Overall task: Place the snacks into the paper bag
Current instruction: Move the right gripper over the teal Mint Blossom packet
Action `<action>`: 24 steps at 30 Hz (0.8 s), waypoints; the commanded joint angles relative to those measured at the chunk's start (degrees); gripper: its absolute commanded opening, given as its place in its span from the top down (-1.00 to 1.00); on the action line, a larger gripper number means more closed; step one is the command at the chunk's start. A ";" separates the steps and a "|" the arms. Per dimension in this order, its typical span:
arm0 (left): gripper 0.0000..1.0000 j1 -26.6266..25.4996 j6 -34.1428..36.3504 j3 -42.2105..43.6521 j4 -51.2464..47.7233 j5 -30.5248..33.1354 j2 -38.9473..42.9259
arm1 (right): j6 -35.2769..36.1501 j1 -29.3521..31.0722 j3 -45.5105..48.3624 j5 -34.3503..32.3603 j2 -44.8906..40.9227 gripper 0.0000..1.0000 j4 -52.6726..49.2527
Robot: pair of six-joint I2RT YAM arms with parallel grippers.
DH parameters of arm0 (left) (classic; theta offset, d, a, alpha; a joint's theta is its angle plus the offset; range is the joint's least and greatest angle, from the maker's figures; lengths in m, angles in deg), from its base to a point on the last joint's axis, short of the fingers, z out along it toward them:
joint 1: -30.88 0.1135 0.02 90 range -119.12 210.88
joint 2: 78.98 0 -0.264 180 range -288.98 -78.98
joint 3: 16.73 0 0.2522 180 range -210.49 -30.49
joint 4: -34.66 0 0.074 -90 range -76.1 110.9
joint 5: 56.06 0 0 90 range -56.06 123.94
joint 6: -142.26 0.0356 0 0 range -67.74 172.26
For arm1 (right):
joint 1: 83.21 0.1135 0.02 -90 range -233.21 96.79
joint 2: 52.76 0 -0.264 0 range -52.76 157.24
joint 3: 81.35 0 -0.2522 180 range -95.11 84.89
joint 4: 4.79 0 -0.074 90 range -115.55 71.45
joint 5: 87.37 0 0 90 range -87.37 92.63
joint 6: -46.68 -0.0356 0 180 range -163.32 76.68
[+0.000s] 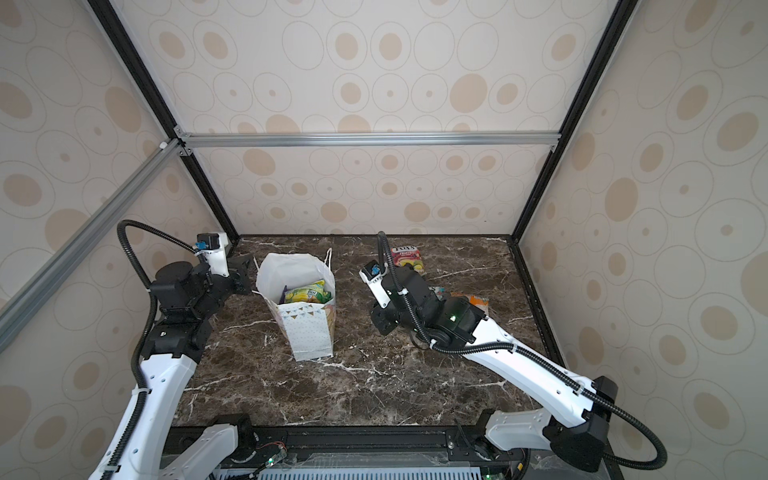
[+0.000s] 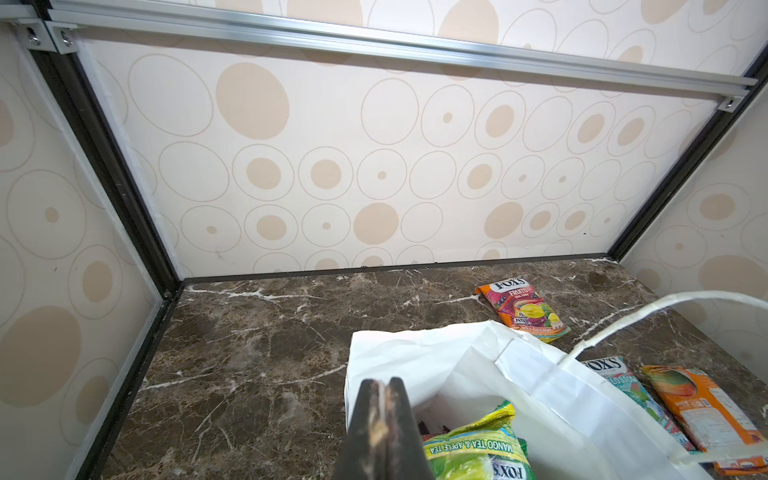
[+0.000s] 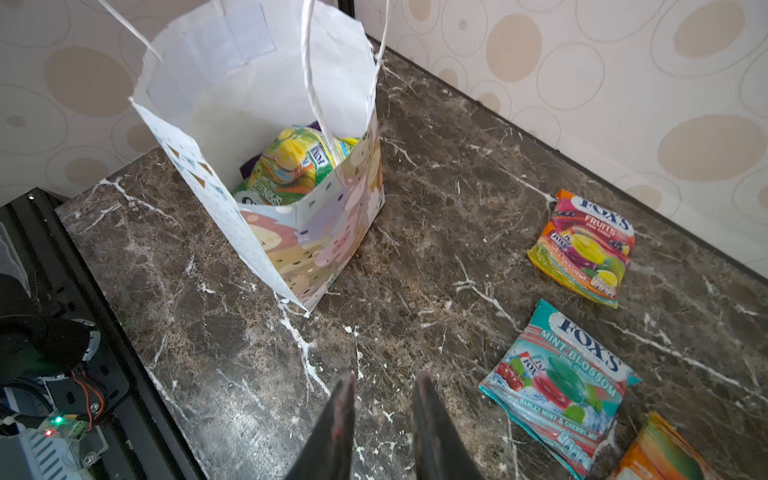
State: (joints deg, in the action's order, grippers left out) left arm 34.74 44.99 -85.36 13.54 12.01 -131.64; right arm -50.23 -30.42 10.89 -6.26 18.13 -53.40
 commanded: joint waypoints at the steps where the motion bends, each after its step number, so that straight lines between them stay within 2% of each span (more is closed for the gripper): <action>1: 1.00 0.36 -0.53 -0.98 2.56 -2.04 1.60 | -5.07 0.12 4.62 -2.66 -3.33 0.43 3.36; 4: 1.00 0.35 -0.32 -2.21 0.39 -0.64 0.87 | -8.92 0.20 9.54 -6.13 -4.43 0.43 4.27; 7: 1.00 0.36 -0.03 -3.27 -1.09 -0.39 0.56 | -12.76 -0.09 13.21 -6.78 -4.92 0.42 5.03; 11: 1.00 0.36 -0.25 -2.25 0.02 -0.02 1.23 | -13.91 -1.69 12.16 -7.00 -3.93 0.42 2.19; 14: 1.00 0.36 -0.20 -2.81 -0.83 -0.67 0.17 | -14.04 -5.11 12.80 -6.32 -3.88 0.42 1.75; 20: 1.00 0.36 0.24 -3.98 -2.49 -0.04 -1.14 | -14.09 -13.21 20.10 -2.37 -4.04 0.36 9.78; 24: 1.00 0.35 0.54 -4.08 -2.82 0.41 -1.41 | -14.08 -19.93 19.47 0.98 -1.91 0.33 9.16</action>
State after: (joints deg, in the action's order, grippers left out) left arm 34.74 44.73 -86.80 11.36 12.27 -132.91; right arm -63.48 -47.42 30.76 -8.03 15.55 -45.97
